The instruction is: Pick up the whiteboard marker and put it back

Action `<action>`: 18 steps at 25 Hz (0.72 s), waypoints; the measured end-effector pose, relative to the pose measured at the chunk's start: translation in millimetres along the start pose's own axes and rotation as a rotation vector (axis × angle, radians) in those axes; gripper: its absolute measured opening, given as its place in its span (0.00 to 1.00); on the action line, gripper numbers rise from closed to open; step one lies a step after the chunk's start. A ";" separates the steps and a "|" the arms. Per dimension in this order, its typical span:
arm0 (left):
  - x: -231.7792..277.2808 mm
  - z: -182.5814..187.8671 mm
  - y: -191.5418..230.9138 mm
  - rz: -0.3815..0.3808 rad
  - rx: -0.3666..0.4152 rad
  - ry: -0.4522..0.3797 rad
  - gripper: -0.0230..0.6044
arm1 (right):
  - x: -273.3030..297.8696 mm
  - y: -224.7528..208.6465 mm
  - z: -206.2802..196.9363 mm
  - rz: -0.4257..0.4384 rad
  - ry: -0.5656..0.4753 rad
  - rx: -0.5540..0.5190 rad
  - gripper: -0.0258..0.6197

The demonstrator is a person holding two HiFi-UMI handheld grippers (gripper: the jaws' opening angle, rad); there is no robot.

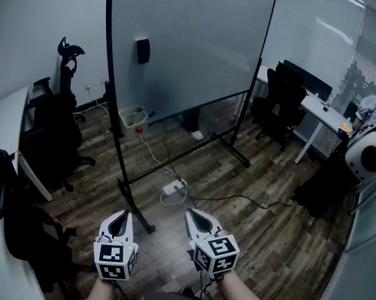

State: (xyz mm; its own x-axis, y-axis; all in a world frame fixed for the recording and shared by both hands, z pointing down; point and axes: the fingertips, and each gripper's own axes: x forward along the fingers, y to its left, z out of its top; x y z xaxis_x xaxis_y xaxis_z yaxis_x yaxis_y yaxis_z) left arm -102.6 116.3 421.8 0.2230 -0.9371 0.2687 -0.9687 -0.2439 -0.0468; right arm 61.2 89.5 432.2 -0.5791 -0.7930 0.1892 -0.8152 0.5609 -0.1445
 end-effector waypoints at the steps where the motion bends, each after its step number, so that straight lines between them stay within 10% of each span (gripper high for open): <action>1: -0.1 -0.9 2.1 0.001 0.004 0.002 0.06 | 1.4 2.0 -1.9 0.000 0.002 -0.001 0.07; 18: -8.4 1.7 22.7 -0.034 -0.002 -0.026 0.06 | 15.7 34.7 -0.1 -0.006 -0.003 -0.066 0.07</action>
State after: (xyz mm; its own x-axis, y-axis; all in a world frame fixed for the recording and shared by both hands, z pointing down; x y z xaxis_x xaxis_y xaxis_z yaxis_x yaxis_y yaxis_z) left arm -126.2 118.1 416.9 0.2583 -0.9344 0.2454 -0.9607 -0.2751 -0.0361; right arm 23.8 96.5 430.2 -0.5746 -0.7969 0.1866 -0.8172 0.5709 -0.0785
